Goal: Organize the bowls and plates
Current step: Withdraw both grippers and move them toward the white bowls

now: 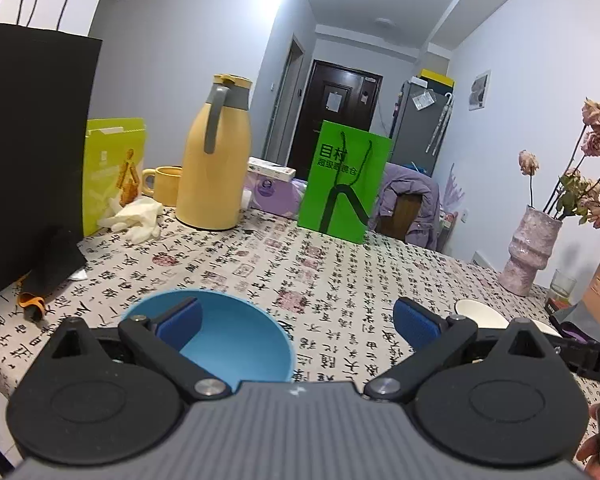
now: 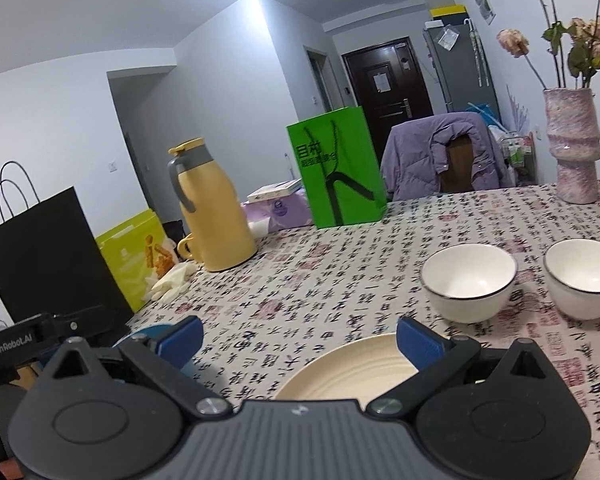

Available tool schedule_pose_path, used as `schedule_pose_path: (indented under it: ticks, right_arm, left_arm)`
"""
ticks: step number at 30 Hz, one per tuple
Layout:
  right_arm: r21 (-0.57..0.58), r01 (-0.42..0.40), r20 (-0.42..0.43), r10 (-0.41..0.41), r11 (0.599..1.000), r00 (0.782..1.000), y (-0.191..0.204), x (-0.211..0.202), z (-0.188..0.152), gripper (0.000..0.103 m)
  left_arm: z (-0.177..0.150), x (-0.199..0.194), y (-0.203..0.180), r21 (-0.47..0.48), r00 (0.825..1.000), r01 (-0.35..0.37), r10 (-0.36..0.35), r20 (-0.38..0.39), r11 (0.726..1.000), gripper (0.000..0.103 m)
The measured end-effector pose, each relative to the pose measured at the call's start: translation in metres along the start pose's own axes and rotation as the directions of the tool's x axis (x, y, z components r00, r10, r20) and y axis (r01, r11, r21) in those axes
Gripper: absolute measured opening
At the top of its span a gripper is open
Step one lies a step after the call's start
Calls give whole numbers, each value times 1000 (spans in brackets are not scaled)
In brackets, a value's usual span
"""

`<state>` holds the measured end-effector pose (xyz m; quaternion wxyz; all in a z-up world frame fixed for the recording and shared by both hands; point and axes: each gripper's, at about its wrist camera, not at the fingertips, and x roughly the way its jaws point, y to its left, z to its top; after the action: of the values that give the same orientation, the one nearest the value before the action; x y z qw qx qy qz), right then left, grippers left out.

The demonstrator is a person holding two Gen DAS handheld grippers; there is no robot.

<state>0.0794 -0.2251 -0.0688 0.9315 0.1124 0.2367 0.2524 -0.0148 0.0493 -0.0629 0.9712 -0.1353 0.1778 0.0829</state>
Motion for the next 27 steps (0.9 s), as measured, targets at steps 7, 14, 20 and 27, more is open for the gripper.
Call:
schedule_pose_path:
  ticks: [7, 14, 20, 27]
  right_arm:
    - [14, 22, 23, -23, 1000, 999, -18, -6, 7, 103]
    - [0, 42, 36, -42, 999, 998, -37, -5, 21, 103]
    - [-23, 48, 28, -47, 999, 999, -51, 3, 42, 103]
    - [-68, 64, 11, -63, 996, 998, -68, 16, 70, 103]
  left_arm:
    - [1, 10, -12, -23, 999, 37, -37, -26, 999, 103]
    - [4, 22, -30, -12, 998, 54, -54, -37, 998, 103]
    - [11, 43, -45, -23, 997, 62, -63, -53, 998, 103]
    - [18, 71, -65, -26, 996, 63, -64, -70, 998, 103]
